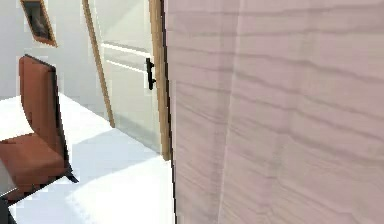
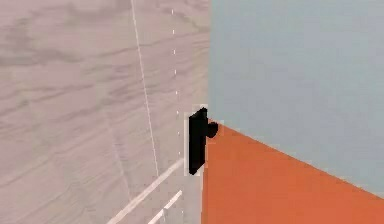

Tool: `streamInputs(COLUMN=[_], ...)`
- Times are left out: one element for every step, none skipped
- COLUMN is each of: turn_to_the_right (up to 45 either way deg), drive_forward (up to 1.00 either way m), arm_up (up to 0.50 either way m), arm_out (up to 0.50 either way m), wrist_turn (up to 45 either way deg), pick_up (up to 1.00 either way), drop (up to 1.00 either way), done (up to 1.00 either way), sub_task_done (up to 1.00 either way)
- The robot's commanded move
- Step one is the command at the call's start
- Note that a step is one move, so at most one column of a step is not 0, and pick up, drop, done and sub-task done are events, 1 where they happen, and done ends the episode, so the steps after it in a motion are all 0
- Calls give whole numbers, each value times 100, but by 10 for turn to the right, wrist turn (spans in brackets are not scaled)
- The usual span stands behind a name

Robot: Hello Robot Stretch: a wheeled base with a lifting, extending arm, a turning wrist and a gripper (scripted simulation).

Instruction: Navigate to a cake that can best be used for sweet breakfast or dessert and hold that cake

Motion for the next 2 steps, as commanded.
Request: streamInputs(turn_to_the_right=[-450,-240], drive_forward=[0,0], arm_up=[0,0], arm_out=[0,0], wrist_turn=[0,0], pick_up=[0,0], drop=[0,0], done=[0,0], sub_task_done=[0,0])
